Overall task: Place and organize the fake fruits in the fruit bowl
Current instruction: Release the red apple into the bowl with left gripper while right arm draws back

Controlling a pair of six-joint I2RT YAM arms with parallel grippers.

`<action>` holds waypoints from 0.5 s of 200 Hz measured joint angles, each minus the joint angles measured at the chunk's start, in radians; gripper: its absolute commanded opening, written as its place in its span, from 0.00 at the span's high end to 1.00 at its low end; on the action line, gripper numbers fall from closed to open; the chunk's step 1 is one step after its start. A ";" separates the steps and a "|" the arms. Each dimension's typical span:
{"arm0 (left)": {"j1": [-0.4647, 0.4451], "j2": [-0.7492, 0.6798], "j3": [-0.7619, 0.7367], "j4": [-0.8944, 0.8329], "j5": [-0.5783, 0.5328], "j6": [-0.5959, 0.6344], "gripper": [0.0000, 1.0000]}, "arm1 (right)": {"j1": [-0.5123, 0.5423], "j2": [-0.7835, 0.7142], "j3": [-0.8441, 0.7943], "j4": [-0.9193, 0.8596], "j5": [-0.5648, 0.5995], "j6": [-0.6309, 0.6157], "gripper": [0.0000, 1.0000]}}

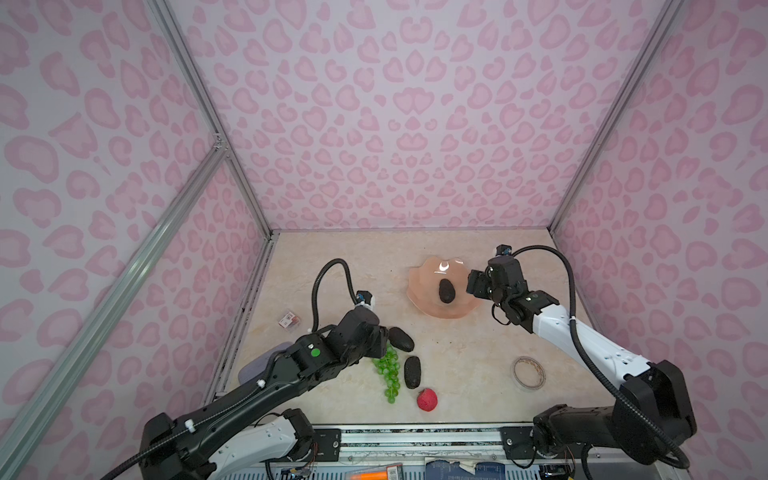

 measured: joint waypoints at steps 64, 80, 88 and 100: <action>0.088 0.457 0.351 0.185 0.078 0.243 0.43 | 0.000 -0.272 -0.193 -0.002 0.008 0.022 0.12; 0.092 0.557 0.420 0.211 0.104 0.278 0.43 | 0.000 -0.337 -0.234 -0.004 0.011 0.027 0.12; 0.092 0.608 0.455 0.211 0.106 0.293 0.43 | 0.000 -0.366 -0.248 -0.006 0.016 0.035 0.12; 0.095 0.679 0.499 0.215 0.129 0.305 0.43 | 0.000 -0.399 -0.262 -0.009 0.024 0.038 0.12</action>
